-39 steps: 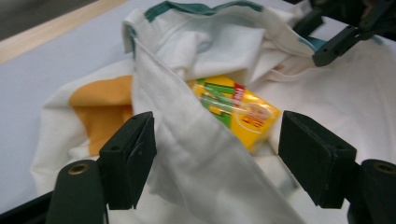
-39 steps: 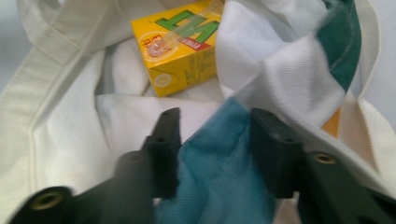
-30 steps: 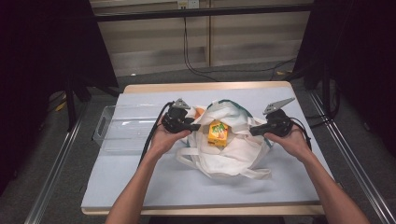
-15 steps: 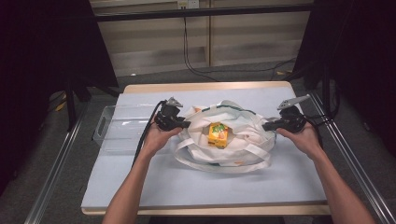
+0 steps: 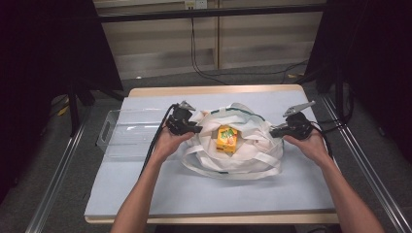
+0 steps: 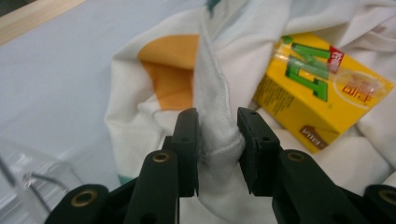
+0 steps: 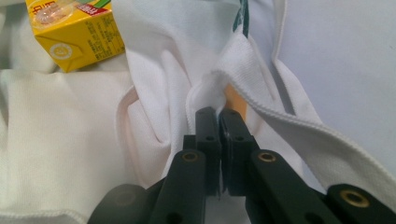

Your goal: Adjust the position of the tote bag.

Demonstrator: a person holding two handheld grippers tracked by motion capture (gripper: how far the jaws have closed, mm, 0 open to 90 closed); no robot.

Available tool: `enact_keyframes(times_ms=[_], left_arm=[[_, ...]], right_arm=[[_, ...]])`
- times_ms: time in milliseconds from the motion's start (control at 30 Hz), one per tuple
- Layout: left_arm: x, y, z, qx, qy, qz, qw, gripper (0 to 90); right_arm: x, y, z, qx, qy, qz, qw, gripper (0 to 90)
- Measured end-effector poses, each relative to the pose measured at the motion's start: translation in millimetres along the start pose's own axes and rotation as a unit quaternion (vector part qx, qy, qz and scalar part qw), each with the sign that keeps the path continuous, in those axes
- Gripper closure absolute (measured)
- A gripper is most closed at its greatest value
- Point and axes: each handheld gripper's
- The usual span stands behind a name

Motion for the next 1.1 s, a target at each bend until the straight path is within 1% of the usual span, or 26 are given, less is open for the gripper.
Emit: enact_keyframes(times_ms=[33, 67, 100, 133, 167, 200, 267, 333, 467, 533, 567, 600, 633, 700, 733, 767, 800, 833, 867, 900, 933, 967, 1000, 1033, 1067, 1100], left_arm=[[-3.0, -3.2, 1.6, 0.000, 0.003, 0.005, 1.0000, 70.0], [-3.0, -3.2, 1.6, 0.000, 0.003, 0.005, 1.0000, 70.0], [-3.3, -4.4, 4.4, 0.003, 0.002, 0.003, 1.0000, 70.0], [-2.8, -5.7, 7.7, 0.004, 0.001, 0.004, 1.0000, 70.0], [-2.4, -6.0, 12.1, 0.005, 0.009, 0.002, 0.9999, 69.7], [-2.4, -6.0, 12.1, 0.005, 0.009, 0.002, 0.9999, 69.7], [-2.1, -7.5, 14.5, 0.005, 0.004, -0.007, 1.0000, 69.7], [-2.4, -8.7, 15.3, 0.000, 0.010, -0.002, 0.9999, 69.7], [-0.5, -6.4, 13.2, -0.003, 0.010, -0.003, 0.9999, 69.4], [0.3, -6.4, 12.2, -0.003, 0.005, -0.004, 1.0000, 68.3], [0.6, -5.8, 9.8, -0.006, 0.011, -0.001, 0.9999, 67.7], [0.6, -5.8, 9.8, -0.006, 0.011, -0.001, 0.9999, 67.0], [1.8, -3.4, 6.8, -0.002, 0.005, -0.010, 0.9999, 65.7], [2.8, -0.9, 3.8, 0.002, 0.003, -0.015, 0.9999, 64.3], [3.6, -0.2, 2.7, 0.000, -0.005, -0.018, 0.9998, 61.9], [4.5, 1.0, 0.7, 0.001, -0.007, -0.018, 0.9998, 60.9], [5.7, 0.8, -0.5, 0.005, -0.013, -0.027, 0.9995, 60.7], [7.8, 0.8, -3.5, 0.009, -0.017, -0.028, 0.9994, 57.6], [7.8, 0.8, -3.5, 0.009, -0.017, -0.028, 0.9994, 55.2], [9.8, 1.0, -6.8, 0.013, -0.030, -0.036, 0.9988, 51.9], [9.8, 1.0, -6.8, 0.013, -0.030, -0.036, 0.9988, 50.3], [10.9, 1.4, -9.2, 0.013, -0.039, -0.040, 0.9983, 50.3], [11.2, 1.9, -12.0, 0.010, -0.040, -0.038, 0.9984, 48.5], [12.3, 2.3, -16.4, 0.016, -0.057, -0.040, 0.9975, 43.6], [12.3, 2.3, -16.4, 0.016, -0.057, -0.040, 0.9975, 42.8], [13.3, 0.8, -22.8, 0.016, -0.069, -0.043, 0.9965, 41.4]], right_arm=[[-0.9, -0.7, 2.1, -0.001, -0.005, 0.005, 1.0000, 87.2], [-0.4, -1.7, 3.3, -0.005, -0.009, 0.005, 0.9999, 87.2], [0.3, -1.9, 4.4, -0.006, -0.010, 0.010, 0.9999, 87.2], [0.3, -1.9, 4.4, -0.006, -0.010, 0.010, 0.9999, 87.2], [2.4, -2.6, 7.3, -0.005, -0.011, 0.011, 0.9999, 87.2], [2.4, -2.6, 7.3, -0.005, -0.011, 0.011, 0.9999, 87.2], [3.6, -2.3, 8.7, -0.004, -0.010, 0.013, 0.9999, 87.2], [5.0, -1.6, 11.3, 0.002, -0.002, 0.009, 1.0000, 87.3], [7.8, -3.5, 13.2, -0.002, -0.005, 0.018, 0.9998, 87.2], [6.3, -3.3, 12.1, -0.002, -0.005, 0.011, 0.9999, 86.9], [5.8, -2.3, 11.0, 0.001, -0.004, 0.008, 1.0000, 86.7], [5.8, -2.3, 11.0, 0.001, -0.004, 0.008, 1.0000, 86.7], [6.2, -2.5, 8.3, -0.001, -0.010, 0.006, 0.9999, 86.1], [6.1, -2.5, 7.0, -0.002, -0.012, 0.006, 0.9999, 85.6], [5.6, -2.3, 3.7, -0.002, -0.016, 0.006, 0.9998, 84.2], [5.3, -2.4, 2.9, -0.004, -0.024, 0.004, 0.9997, 83.4], [4.8, -1.5, 1.1, -0.004, -0.025, 0.004, 0.9997, 82.7], [4.0, 1.0, -2.5, -0.002, -0.032, 0.004, 0.9995, 79.9], [4.0, 1.0, -2.5, -0.002, -0.032, 0.004, 0.9995, 79.9], [3.8, 2.2, -6.1, -0.005, -0.042, 0.004, 0.9991, 77.4], [3.8, 2.2, -6.1, -0.005, -0.042, 0.004, 0.9991, 77.4], [3.7, 2.7, -7.4, -0.002, -0.045, 0.005, 0.9990, 76.6], [3.8, 2.5, -9.6, -0.003, -0.049, 0.007, 0.9988, 74.8], [4.7, 1.9, -13.3, -0.005, -0.059, 0.013, 0.9982, 70.1], [4.7, 1.9, -13.3, -0.005, -0.059, 0.013, 0.9982, 70.1], [4.9, 3.5, -16.0, -0.007, -0.063, 0.014, 0.9979, 64.9]])
Point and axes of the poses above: each handheld gripper's, and its own axes: z roughly forward along the jaws, x roughly out of its underside, y roughly to its left, and after that the axes turned 3 degrees about -z, right-handed
